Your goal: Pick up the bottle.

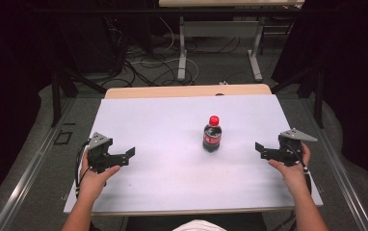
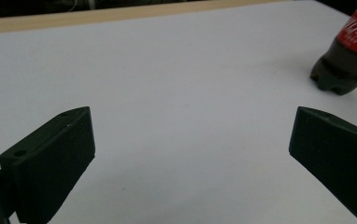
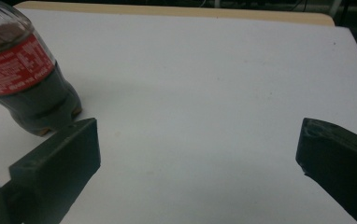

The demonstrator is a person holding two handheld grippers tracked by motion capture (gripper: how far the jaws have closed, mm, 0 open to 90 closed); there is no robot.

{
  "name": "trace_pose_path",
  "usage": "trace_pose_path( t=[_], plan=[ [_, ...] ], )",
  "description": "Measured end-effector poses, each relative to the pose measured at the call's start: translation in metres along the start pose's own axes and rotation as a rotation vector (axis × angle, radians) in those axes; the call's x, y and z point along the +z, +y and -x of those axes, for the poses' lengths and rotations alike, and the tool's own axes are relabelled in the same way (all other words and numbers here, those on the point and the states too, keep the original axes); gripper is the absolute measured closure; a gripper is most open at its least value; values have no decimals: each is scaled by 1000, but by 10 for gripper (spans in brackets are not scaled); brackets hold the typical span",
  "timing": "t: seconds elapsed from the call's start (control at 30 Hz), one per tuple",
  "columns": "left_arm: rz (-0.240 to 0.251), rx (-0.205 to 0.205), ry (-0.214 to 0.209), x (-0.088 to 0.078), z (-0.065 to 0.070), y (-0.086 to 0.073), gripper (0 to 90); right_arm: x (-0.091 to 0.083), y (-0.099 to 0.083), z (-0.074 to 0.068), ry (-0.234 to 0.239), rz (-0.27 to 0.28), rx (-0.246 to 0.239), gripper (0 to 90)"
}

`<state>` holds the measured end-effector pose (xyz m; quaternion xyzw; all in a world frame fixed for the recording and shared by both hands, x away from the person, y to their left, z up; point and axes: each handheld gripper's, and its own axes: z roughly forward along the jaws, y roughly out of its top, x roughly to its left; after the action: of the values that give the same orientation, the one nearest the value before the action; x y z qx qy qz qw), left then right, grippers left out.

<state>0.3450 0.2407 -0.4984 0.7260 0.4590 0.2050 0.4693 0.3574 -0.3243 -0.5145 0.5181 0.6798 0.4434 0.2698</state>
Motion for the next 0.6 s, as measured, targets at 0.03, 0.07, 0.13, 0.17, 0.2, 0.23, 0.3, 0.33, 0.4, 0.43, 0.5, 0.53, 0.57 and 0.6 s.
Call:
trace_pose_path(
  t=[0.03, 0.07, 0.13, 0.17, 0.2, 0.23, 0.3, 0.33, 0.4, 0.43, 0.5, 0.53, 0.57, 0.6],
  plan=[
    [12, -1, -7, -1, 2, 2, 4, -2, 3, -1, 11, 2, -10, 0],
    [26, -6, -16, -2, 4, 3, 4, -3, 5, -2, 8, 13, -32, 0],
    [33, -4, -29, -3, 6, 5, 4, -5, 9, -8, 61, 18, -54, 21],
    [28, -3, -33, -4, 7, 6, 4, -5, 11, -10, 77, 17, -60, 60],
    [21, 1, -29, -5, 7, 7, 4, -5, 12, -14, 87, 26, -69, 99],
    [17, -15, -29, -5, 7, 7, 4, -5, 14, -18, 118, 26, -74, 120],
    [17, -26, -29, -4, 9, 7, 4, -4, 16, -22, 128, 41, -93, 139],
    [15, -25, -28, -4, 9, 7, 4, -3, 21, -30, 148, 49, -106, 155],
    [20, -25, -33, -3, 10, 7, 4, 0, 24, -37, 191, 70, -97, 155],
    [18, -19, -33, -3, 11, 6, 4, 2, 26, -41, 206, 86, -102, 155],
    [15, -25, -32, -2, 11, 5, 4, 4, 28, -45, 221, 81, -109, 154],
    [17, -25, -31, -1, 11, 5, 4, 7, 30, -50, 236, 76, -119, 154],
    [13, -26, -32, -1, 10, 4, 4, 9, 31, -54, 245, 75, -129, 154],
    [12, -27, -31, -1, 10, 4, 4, 12, 32, -58, 254, 84, -148, 154]
  ],
)
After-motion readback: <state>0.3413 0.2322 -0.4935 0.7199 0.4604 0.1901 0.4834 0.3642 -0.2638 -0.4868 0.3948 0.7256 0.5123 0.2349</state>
